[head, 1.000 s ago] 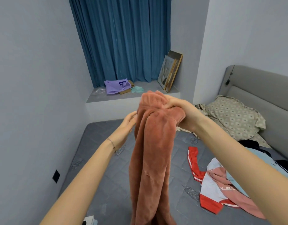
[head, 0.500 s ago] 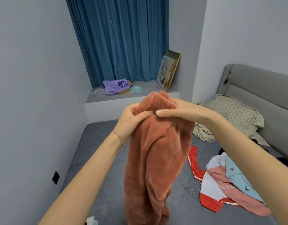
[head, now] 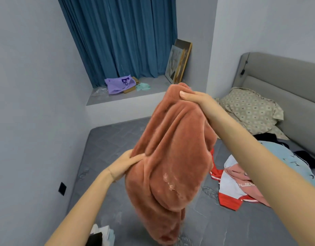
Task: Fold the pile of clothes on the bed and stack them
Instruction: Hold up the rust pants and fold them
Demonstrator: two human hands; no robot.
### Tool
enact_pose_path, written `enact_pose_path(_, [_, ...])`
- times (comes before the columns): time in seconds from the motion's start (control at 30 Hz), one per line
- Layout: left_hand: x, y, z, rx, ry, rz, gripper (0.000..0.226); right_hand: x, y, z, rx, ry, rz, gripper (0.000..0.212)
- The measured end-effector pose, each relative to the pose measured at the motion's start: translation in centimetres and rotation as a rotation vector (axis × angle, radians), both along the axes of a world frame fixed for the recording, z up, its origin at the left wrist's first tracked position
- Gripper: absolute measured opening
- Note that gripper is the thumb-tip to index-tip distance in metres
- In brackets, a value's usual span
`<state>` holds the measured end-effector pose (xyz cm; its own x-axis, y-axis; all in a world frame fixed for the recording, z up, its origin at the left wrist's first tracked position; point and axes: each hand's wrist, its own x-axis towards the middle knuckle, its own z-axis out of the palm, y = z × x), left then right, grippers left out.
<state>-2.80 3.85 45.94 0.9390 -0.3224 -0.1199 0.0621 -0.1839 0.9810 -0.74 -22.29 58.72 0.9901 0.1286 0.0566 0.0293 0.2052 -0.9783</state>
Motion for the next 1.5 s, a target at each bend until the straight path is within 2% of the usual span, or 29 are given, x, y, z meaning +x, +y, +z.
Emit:
enact_pose_path(0.07, [0.3,0.5,1.6,-0.161,-0.013,0.039,0.08,-0.5,-1.2,-0.4,0.085,0.053,-0.001,0.04])
enact_pose_path(0.13, [0.4,-0.4,2.8,-0.268,0.011,0.041,0.073,-1.3,-2.8,-0.8,0.14,0.094,0.008,0.028])
enact_pose_path(0.2, [0.7,-2.7,2.7,-0.283,0.104,0.03,0.065,-1.8,-4.9,-1.6,0.17,0.103,0.017,0.019])
enact_pose_path(0.33, [1.3,-9.2,-0.7,-0.212,0.305,-0.224,0.047,-1.9,-9.5,-3.8,0.1,0.158,-0.051,0.016])
enact_pose_path(0.43, [3.4,-13.8,-4.8,-0.001,0.35,-0.287,0.034,-0.7,-13.6,-7.1,-0.127,0.246,-0.203,0.019])
enact_pose_path(0.5, [6.0,-16.2,-8.2,0.2,0.28,-0.315,0.024,0.7,-16.3,-10.6,-0.342,0.294,-0.276,0.029])
enact_pose_path(0.53, [7.7,-17.1,-10.2,0.305,0.232,-0.309,0.019,1.5,-17.7,-12.7,-0.426,0.328,-0.296,0.027])
enact_pose_path(0.57, [9.4,-17.9,-12.5,0.399,0.192,-0.297,0.018,2.3,-18.9,-15.0,-0.499,0.358,-0.314,0.022])
enact_pose_path(0.63, [12.2,-19.8,-17.0,0.535,0.139,-0.271,0.033,3.9,-20.8,-20.0,-0.627,0.385,-0.347,0.02])
enact_pose_path(0.67, [13.4,-20.8,-19.1,0.566,0.118,-0.25,0.039,4.7,-21.6,-22.5,-0.684,0.382,-0.369,0.024])
enact_pose_path(0.73, [15.4,-23.0,-22.4,0.579,0.095,-0.18,0.028,6.3,-23.1,-27.4,-0.788,0.362,-0.401,0.034])
enact_pose_path(0.93, [20.1,-26.9,-33.7,0.669,0.14,-0.037,0.022,11.0,-27.9,-40.4,-1.083,0.366,-0.305,0.04])
enact_pose_path(1.03, [19.6,-26.2,-40.9,0.763,0.213,-0.03,0.027,13.9,-31.1,-46.1,-1.242,0.435,-0.279,0.049])
enact_pose_path(1.23, [14.4,-21.4,-52.4,0.924,0.466,-0.017,0.042,16.9,-35.4,-56.2,-1.525,0.602,-0.259,0.048])
enact_pose_path(1.33, [12.9,-19.3,-55.4,0.971,0.498,0.024,0.043,16.8,-34.7,-59.5,-1.602,0.415,-0.297,0.059])
enact_pose_path(1.4, [12.2,-18.2,-56.7,0.967,0.499,0.053,0.041,16.5,-33.1,-61.3,-1.614,0.246,-0.218,0.068])
enact_pose_path(1.5, [10.9,-16.3,-57.9,0.953,0.514,0.065,0.034,15.6,-29.1,-63.9,-1.566,0.144,-0.03,0.065])
